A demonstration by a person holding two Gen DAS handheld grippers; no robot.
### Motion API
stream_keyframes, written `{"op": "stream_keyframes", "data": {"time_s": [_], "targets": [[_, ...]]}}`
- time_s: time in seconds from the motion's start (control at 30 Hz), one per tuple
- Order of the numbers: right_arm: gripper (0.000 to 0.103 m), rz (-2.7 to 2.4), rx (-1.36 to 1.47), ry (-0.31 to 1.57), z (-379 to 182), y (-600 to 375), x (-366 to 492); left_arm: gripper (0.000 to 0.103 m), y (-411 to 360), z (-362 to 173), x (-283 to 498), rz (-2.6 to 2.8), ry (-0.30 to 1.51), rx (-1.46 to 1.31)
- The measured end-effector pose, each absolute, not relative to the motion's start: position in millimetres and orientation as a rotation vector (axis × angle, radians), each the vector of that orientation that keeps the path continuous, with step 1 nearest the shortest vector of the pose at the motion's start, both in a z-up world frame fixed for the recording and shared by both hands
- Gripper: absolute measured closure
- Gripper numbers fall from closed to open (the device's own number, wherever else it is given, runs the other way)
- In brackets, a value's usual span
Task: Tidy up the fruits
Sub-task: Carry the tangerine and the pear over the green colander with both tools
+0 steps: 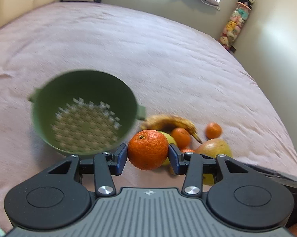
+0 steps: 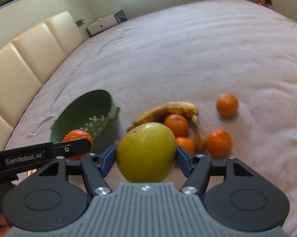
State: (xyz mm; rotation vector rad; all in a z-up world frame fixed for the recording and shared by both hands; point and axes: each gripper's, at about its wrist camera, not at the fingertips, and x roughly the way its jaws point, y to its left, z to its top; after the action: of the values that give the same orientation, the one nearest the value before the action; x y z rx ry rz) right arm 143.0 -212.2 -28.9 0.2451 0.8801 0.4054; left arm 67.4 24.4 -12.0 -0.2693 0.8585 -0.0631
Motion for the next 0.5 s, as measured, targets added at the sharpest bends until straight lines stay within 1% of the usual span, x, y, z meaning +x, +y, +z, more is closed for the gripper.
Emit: {"op": "stream_keyframes", "data": {"time_s": [0.27,0.5], "targets": [[0.04,0.56,0.101,0.805,6,-159,158,0.053,69,5,81,0.043,0.863,-0.287],[0.04,0.693,-0.099,0.785,9,-106,181,0.053,97,-4,100,0.127,0.91,-0.225]]}}
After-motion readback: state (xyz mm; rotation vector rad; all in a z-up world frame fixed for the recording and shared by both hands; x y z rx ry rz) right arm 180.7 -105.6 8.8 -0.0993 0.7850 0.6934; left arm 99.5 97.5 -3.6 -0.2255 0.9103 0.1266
